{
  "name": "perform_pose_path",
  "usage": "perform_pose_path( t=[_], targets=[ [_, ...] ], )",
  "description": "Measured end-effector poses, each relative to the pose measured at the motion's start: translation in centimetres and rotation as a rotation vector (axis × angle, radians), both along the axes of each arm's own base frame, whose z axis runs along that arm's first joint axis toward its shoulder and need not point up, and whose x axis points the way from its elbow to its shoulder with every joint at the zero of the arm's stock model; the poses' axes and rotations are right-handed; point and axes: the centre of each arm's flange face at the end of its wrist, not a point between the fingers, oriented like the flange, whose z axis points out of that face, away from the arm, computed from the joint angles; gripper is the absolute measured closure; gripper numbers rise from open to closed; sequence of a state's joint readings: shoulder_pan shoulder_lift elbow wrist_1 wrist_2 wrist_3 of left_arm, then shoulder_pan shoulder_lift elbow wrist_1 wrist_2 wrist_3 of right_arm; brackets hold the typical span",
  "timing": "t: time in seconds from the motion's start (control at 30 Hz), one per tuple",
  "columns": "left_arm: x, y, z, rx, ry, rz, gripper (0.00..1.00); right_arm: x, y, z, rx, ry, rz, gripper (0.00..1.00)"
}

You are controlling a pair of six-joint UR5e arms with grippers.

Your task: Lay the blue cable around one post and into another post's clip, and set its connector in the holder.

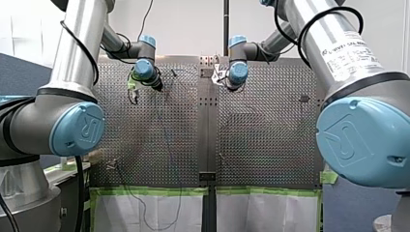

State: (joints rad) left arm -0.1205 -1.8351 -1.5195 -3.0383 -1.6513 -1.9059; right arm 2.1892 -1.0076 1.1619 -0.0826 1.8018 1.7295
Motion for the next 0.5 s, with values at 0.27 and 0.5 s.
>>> perform_pose_path(
  t=[0.27, 0.5],
  targets=[
    [-0.2, -0.1, 0.2, -0.033, 0.000, 0.009, 0.00, -2.0, -1.4, -4.4, 0.030, -0.024, -0.076, 1.00],
    [-1.2, 0.0, 1.5, -0.040, -0.033, 0.031, 0.00, -3.4, -2.2, -12.2, 0.090, 0.009, -0.114, 1.00]
  ],
)
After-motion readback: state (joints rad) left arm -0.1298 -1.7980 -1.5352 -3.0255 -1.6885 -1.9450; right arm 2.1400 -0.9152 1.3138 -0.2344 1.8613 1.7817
